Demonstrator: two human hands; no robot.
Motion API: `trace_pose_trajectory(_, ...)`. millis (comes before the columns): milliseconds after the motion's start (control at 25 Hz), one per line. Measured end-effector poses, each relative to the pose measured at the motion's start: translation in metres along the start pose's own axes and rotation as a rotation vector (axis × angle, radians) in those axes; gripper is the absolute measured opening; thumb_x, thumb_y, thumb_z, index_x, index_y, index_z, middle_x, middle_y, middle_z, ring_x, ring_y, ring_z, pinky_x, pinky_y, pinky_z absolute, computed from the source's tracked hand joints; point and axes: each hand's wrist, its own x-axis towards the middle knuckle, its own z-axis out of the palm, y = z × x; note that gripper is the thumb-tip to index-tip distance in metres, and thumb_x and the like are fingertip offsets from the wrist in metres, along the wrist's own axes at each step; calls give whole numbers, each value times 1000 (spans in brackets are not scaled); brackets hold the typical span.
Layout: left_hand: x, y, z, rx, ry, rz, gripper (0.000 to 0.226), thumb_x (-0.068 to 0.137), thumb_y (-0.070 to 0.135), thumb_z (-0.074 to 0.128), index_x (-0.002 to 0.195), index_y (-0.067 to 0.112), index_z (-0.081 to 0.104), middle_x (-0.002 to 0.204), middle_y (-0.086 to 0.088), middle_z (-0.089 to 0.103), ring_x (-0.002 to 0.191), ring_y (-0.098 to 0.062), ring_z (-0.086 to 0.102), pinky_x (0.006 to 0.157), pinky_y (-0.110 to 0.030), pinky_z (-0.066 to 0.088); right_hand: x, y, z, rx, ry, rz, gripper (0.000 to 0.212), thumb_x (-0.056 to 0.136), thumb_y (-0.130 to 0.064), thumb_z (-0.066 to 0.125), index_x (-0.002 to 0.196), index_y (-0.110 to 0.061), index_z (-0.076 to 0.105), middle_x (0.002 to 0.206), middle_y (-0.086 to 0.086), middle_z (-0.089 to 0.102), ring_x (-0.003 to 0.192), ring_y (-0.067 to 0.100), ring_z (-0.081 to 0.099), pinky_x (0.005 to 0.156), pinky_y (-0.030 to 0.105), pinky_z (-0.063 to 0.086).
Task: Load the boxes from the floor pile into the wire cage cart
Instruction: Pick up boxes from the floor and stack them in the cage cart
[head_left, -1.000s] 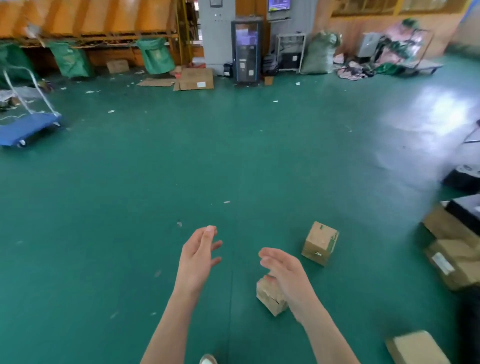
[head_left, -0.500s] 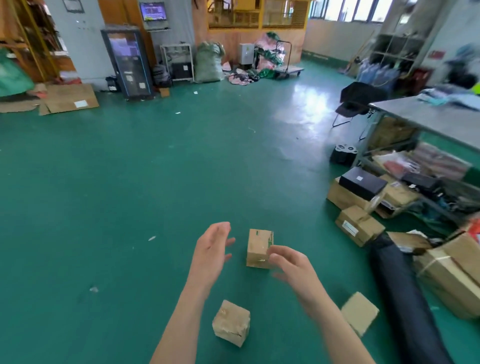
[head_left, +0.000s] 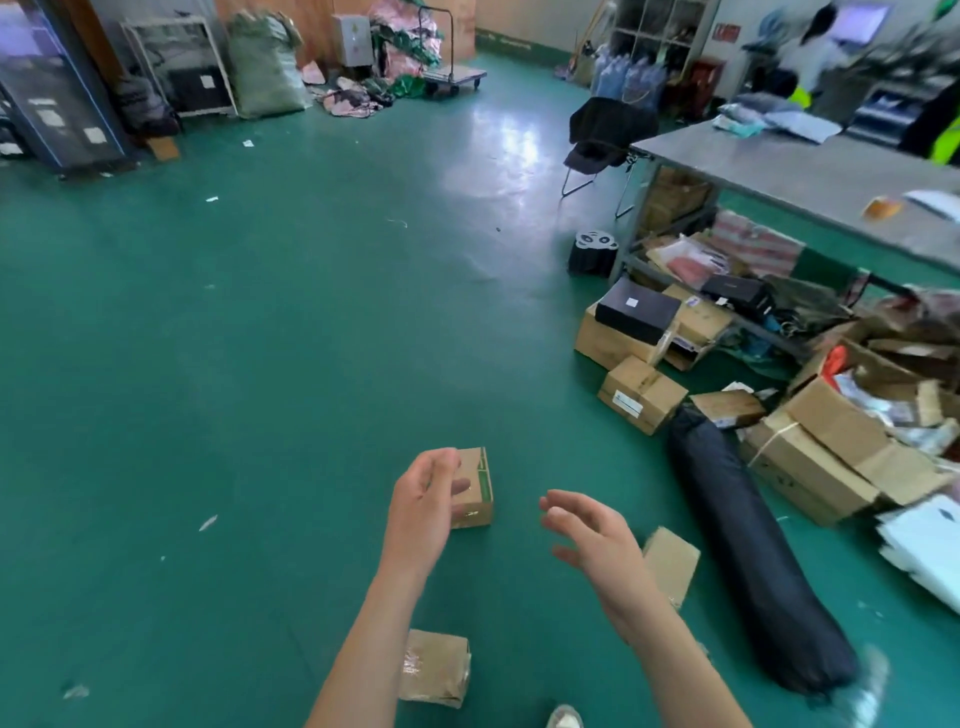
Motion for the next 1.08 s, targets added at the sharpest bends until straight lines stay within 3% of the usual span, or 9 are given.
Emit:
trace_pose_trajectory(160,54,-6,51,69,-62,-57,26,104,42,48,106,28,70,113,9,70,100,-10,71,91,-51,58,60,8,-40,59,78,64,21,97,-18,62,116,-22,70,115,-12,72,107,4,67,92,35,57)
trace_pose_trajectory(480,162,13,167,94,0,-145,24,103,38,51,107,22,68,116,2,67,103,-12,70,89,-49,60,204,-19,-117,23,-10,107,24,99,-20,58,122,-21,66,117,-13,68,109,3,65,85,25,55)
trace_pose_trajectory(640,202,18,207,109,26,-167,23,103,39,51,107,23,68,118,3,66,103,-11,70,91,-51,59,265,-33,-156,32,-7,107,22,99,-20,58,120,-20,67,116,-12,70,109,7,66,92,33,56)
trace_pose_trajectory(800,227,13,210,133,68,-198,22,105,32,49,107,21,67,115,3,69,100,-12,71,90,-50,59,301,-25,-153,72,-2,166,18,99,-18,58,112,-21,69,111,-9,72,108,10,67,90,34,55)
trace_pose_trajectory(920,244,8,189,141,120,-230,20,106,30,49,105,21,67,110,5,70,100,-14,71,92,-51,57,310,-16,-122,65,-98,223,18,99,-17,58,112,-22,68,110,-10,73,107,11,68,84,30,55)
trace_pose_trajectory(1080,282,6,159,112,172,-257,20,106,30,48,104,22,66,111,5,69,102,-16,70,80,-40,59,337,-17,-87,30,-152,267,19,100,-19,57,116,-22,67,113,-10,72,106,9,68,80,26,52)
